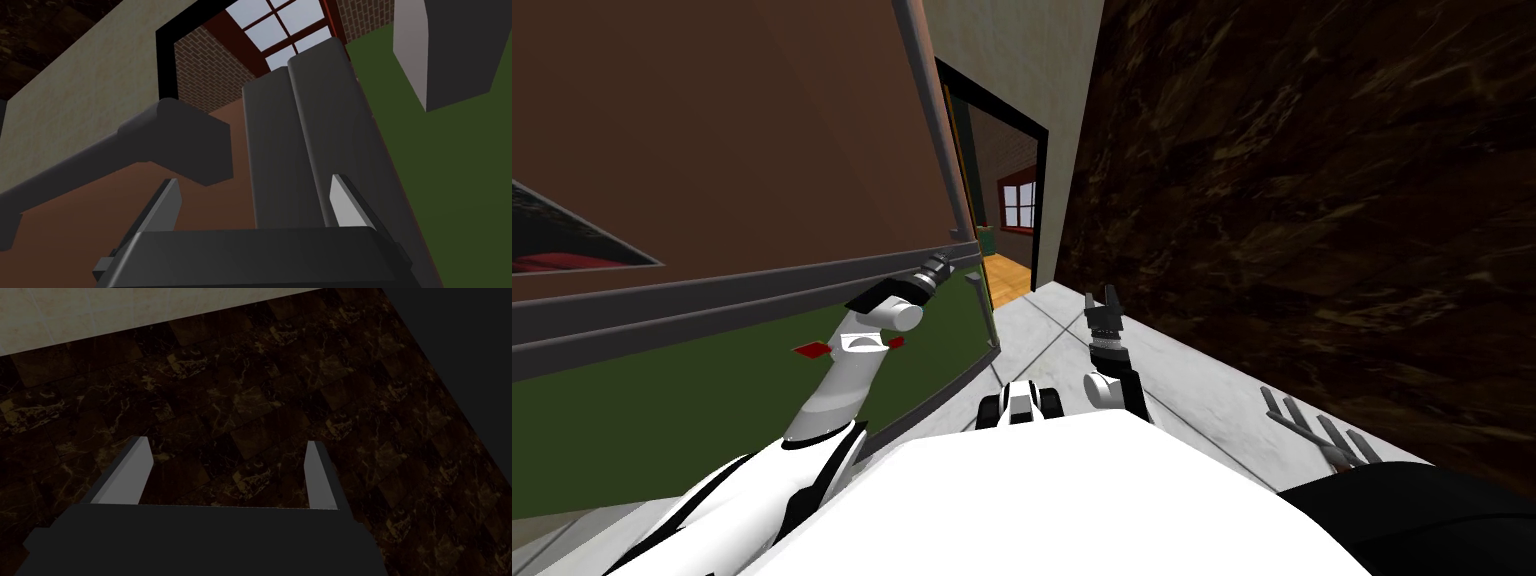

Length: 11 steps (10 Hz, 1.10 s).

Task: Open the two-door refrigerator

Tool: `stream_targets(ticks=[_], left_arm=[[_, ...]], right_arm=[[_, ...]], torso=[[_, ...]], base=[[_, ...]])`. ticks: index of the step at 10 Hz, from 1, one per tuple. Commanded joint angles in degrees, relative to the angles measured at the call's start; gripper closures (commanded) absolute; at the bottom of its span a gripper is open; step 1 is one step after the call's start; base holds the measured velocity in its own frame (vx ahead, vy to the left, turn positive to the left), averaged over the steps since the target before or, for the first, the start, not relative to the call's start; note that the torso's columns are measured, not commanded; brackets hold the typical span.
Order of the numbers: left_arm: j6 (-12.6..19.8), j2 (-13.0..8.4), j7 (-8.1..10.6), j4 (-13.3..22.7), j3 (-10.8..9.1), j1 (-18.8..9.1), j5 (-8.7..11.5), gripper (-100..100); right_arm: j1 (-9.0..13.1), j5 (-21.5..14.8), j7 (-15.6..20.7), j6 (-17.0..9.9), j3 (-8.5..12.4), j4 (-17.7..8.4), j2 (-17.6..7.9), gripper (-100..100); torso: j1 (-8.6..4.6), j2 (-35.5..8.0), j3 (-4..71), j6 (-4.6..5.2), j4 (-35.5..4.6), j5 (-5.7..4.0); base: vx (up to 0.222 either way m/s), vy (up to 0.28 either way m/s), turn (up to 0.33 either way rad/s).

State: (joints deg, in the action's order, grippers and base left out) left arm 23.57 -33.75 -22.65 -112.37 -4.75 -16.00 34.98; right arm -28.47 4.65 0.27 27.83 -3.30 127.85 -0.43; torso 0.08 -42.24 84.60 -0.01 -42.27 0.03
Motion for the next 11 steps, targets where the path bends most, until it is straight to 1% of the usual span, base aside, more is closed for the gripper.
stream_targets(ticks=[1,3,4,5,8,9,11], left_arm=[[3.8,-1.8,-1.30,1.3,-0.37,-2.9,1.5,-100],[7.3,-4.3,-2.87,3.1,-0.81,-6.4,3.6,-100],[8.0,-4.3,-2.87,3.1,-0.81,-6.5,3.6,-100],[10.0,-5.5,-3.60,3.9,-1.01,-8.2,4.6,-100],[15.1,-8.5,-5.51,5.9,-1.53,-12.6,7.2,-100],[15.1,-8.5,-5.51,5.9,-1.53,-12.6,7.2,-100],[17.7,-10.1,-6.51,6.8,-1.81,-14.9,8.6,-100]], right_arm=[[0.0,0.0,0.0,0.0,0.0,0.0,0.0,0],[0.0,0.0,0.0,0.0,0.0,0.0,0.0,0],[0.0,0.0,0.0,0.0,0.0,0.0,0.0,0],[0.0,0.0,0.0,0.0,0.0,0.0,0.0,0],[0.0,0.0,0.0,0.0,0.0,0.0,0.0,0],[0.0,0.0,0.0,0.0,0.0,0.0,0.0,0],[0.0,0.0,0.0,0.0,0.0,0.0,0.0,0]], torso=[[-0.03,-0.1,0.0,0.00,0.0,-0.01],[-0.28,0.0,0.0,0.01,0.0,-0.09],[-0.21,0.0,0.0,0.01,0.0,-0.08],[-0.02,-0.1,0.0,0.02,0.0,-0.01],[-0.50,0.2,0.2,0.32,-0.2,-0.36],[-0.64,0.4,0.4,0.47,-0.3,-0.48],[-0.80,0.4,0.4,0.62,-0.4,-0.60]], base=[[0.019,-0.076,0.050],[0.038,-0.127,0.061],[0.020,-0.090,0.016],[-0.007,-0.082,0.056],[0.007,-0.099,0.064],[0.003,-0.067,0.027],[0.006,-0.062,0.016]])
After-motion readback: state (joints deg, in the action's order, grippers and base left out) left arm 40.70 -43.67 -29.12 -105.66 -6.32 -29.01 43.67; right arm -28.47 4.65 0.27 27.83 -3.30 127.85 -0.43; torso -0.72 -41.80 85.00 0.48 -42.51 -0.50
